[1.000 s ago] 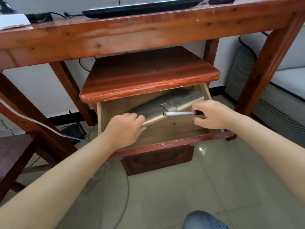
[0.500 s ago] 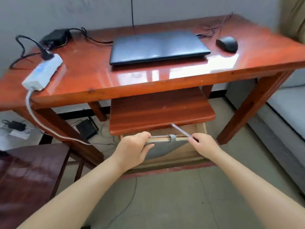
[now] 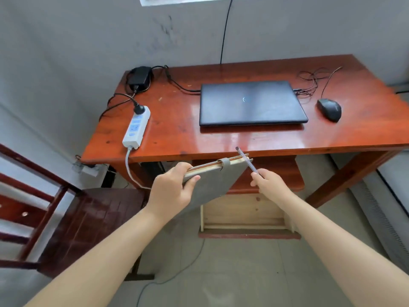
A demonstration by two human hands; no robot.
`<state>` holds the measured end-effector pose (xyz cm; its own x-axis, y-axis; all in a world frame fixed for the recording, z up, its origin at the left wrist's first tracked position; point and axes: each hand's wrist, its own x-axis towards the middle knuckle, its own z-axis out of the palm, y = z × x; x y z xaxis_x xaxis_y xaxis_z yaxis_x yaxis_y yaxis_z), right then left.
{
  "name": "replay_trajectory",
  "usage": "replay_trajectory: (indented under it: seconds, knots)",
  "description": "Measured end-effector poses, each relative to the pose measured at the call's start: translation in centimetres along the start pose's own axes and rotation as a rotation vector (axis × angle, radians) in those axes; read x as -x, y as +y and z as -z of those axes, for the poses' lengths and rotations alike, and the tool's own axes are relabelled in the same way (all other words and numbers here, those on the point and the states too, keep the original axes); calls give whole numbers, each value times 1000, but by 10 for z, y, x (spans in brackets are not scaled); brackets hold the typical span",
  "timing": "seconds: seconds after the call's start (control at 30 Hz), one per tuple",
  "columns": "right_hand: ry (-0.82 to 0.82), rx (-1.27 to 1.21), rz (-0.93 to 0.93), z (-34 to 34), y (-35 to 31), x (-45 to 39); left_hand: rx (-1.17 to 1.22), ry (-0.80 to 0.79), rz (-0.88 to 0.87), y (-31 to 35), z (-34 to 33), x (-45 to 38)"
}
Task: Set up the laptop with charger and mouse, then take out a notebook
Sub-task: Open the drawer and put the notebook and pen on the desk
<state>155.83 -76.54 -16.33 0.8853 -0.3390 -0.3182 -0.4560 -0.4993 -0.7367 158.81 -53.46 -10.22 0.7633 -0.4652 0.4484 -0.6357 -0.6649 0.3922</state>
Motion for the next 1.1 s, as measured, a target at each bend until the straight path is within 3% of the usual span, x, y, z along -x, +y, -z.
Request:
replay_trajectory:
  seconds: [0.2, 0.5, 0.73, 0.87, 1.0, 1.1]
  knots:
    - [-4, 6, -1, 1, -66, -11, -321, 216, -30, -23, 47, -36]
    - [-15, 48, -46, 7, -104, -85, -510, 229, 37, -82, 32, -124]
    - [-44, 20, 7, 13, -113, -165, -380, 258, -298, -81, -49, -172]
    - [-2, -15, -16, 24, -103, -196, -321, 111, -333, -78, -93, -182]
    - [19, -9, -47, 34, -78, -204, -395, -186, -101, -102, -118, -151]
    - [0, 37, -43, 30, -65, -208, -400, -332, -95, -119, -126, -137]
